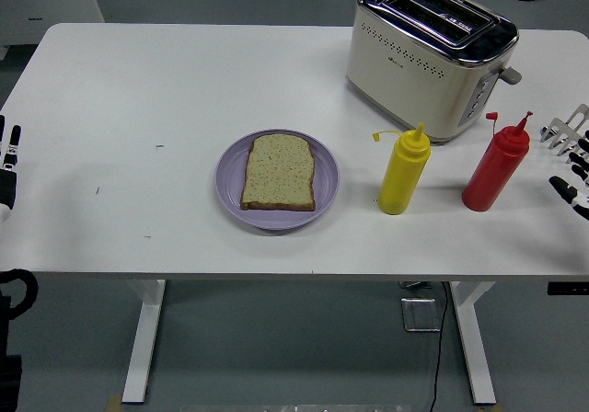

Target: Pick up the cup,pour liquid into bread,place the cup on the desk

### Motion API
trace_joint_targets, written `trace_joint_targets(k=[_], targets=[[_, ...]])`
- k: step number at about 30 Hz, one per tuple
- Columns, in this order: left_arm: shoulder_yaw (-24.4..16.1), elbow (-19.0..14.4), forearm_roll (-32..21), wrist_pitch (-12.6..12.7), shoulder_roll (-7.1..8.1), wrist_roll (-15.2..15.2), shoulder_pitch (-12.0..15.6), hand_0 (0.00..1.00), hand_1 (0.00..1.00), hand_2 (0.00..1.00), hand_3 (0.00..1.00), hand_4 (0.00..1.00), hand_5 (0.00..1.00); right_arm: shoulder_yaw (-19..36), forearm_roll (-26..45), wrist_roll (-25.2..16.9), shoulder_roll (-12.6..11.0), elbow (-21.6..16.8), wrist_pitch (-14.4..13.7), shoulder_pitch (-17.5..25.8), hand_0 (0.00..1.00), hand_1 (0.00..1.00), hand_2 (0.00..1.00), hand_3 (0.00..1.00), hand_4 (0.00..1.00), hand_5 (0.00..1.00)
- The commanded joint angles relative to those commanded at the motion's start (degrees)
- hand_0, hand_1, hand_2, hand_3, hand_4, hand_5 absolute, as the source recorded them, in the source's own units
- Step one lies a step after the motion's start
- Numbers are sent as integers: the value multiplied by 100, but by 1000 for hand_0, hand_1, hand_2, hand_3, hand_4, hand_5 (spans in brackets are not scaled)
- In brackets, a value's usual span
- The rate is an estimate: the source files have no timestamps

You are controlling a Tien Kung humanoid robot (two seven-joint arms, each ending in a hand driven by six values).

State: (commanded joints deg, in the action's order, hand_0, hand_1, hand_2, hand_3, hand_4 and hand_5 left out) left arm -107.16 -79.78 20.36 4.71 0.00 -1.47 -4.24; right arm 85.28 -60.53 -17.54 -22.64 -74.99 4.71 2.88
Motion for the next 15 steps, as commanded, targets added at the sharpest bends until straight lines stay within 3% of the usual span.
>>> trace_joint_targets(k=[15], targets=[[-21, 2, -2, 9, 0, 0, -6, 786, 743, 732, 686, 567, 998, -557, -87, 15, 75, -66, -240, -296, 998, 957, 998, 998, 925, 192]])
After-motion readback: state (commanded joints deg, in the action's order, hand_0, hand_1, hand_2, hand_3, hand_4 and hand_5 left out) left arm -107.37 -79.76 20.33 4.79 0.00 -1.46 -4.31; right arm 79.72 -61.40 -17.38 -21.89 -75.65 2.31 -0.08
